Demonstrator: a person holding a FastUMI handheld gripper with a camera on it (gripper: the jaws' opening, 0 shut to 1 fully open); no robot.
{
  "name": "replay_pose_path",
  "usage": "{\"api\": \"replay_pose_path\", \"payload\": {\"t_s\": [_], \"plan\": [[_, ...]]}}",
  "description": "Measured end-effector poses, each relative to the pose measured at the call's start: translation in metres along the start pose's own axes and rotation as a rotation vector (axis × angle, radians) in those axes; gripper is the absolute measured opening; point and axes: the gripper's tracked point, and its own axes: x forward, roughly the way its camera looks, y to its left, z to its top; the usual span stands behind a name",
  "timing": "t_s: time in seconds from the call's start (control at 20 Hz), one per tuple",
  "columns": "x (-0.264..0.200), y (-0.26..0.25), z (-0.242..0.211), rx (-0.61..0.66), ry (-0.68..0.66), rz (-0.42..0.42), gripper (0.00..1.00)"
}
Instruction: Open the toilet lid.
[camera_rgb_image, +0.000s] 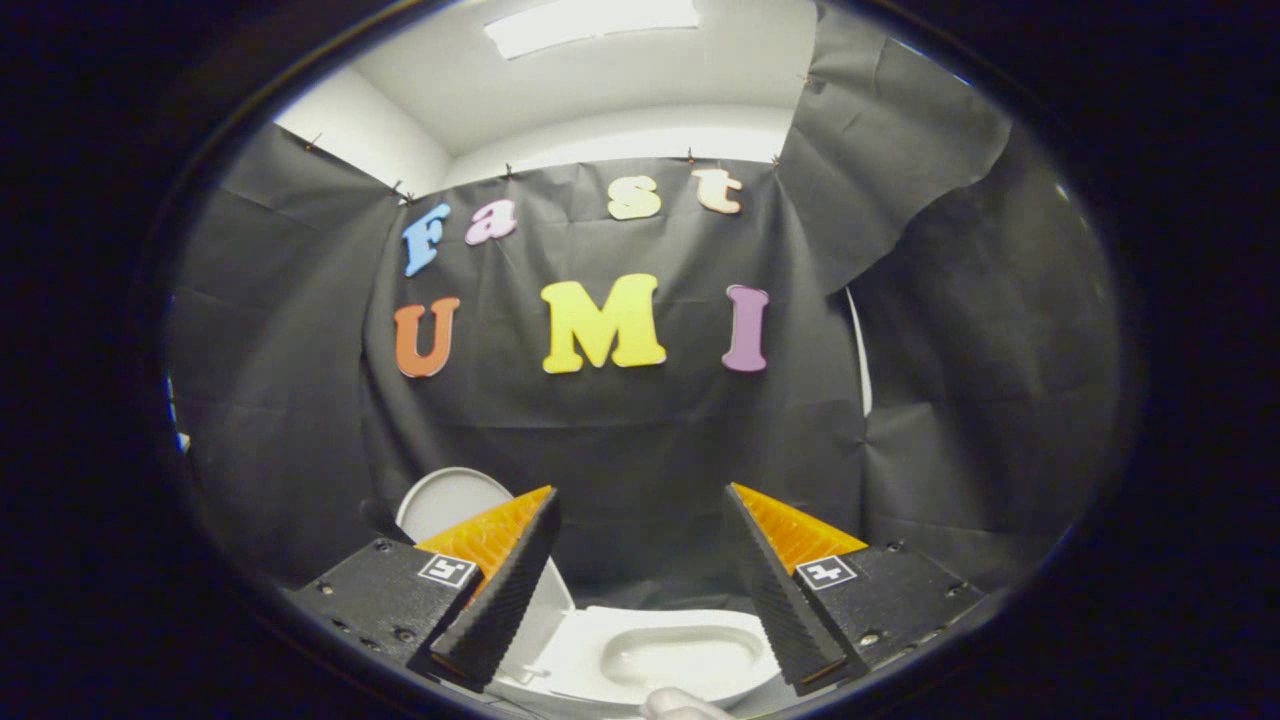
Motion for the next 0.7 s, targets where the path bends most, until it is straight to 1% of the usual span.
{"api": "replay_pose_path", "payload": {"t_s": [0.35,0.55,0.7], "plan": [[-0.024,-0.073,-0.078,-0.01,0.089,-0.097,1.0],[-0.034,-0.097,-0.127,0.016,0.136,-0.125,1.0],[-0.034,-0.102,-0.154,-0.008,0.176,-0.126,1.0]]}}
